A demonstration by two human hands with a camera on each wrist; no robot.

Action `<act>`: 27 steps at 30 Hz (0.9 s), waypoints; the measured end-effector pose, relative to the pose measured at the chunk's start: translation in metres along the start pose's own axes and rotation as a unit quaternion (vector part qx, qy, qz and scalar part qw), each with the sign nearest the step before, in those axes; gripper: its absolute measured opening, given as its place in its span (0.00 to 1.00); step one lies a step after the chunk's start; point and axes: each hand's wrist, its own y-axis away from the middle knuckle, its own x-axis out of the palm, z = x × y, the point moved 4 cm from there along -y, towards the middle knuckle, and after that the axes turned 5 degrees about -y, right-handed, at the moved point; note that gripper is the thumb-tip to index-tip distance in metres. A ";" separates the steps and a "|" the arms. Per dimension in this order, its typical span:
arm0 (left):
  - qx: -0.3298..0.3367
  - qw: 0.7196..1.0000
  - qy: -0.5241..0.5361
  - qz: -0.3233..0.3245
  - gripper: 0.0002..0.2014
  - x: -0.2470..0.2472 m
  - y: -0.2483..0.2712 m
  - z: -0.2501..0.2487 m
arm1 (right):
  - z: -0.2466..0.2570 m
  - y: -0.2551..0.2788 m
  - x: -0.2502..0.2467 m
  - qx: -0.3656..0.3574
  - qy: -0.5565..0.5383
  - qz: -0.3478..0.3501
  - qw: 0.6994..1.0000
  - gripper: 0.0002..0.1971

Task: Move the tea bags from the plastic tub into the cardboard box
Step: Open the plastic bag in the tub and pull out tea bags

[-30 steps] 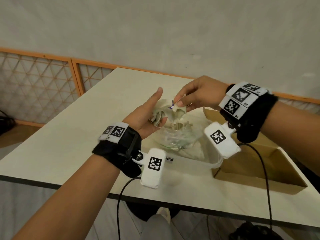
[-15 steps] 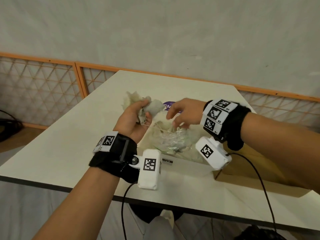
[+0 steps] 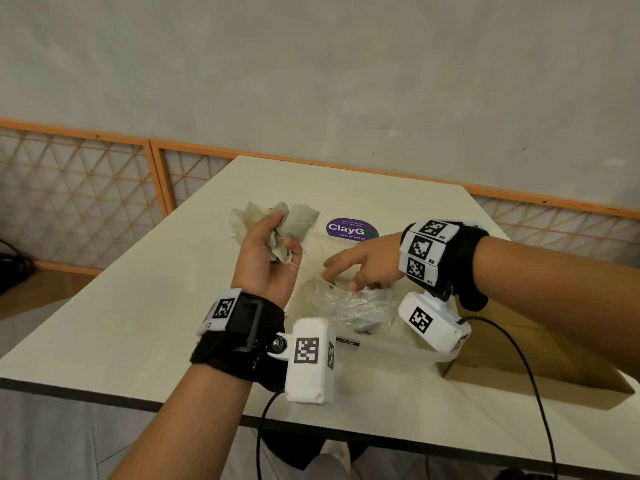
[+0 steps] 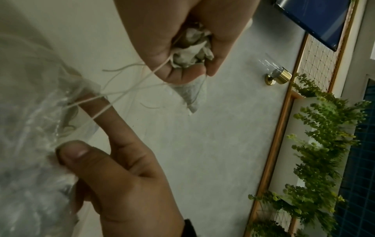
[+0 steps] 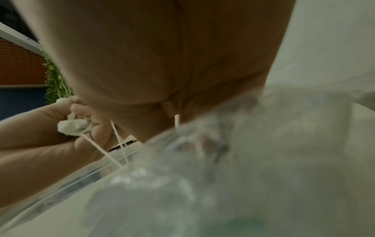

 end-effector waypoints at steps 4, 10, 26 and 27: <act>0.013 0.999 -0.033 -0.026 0.04 -0.004 -0.001 0.000 | -0.003 0.009 -0.006 -0.011 -0.118 -0.063 0.991 0.18; 0.025 0.995 -0.087 -0.036 0.04 -0.007 -0.003 0.000 | -0.005 0.033 -0.035 -0.087 -0.262 -0.216 0.937 0.12; 0.002 0.969 -0.241 0.053 0.06 0.007 0.001 0.011 | 0.025 0.044 -0.035 -0.088 -0.379 -0.275 0.879 0.18; -0.011 0.977 -0.206 0.053 0.05 0.012 0.001 0.011 | 0.022 0.044 -0.029 -0.080 -0.389 -0.258 0.881 0.23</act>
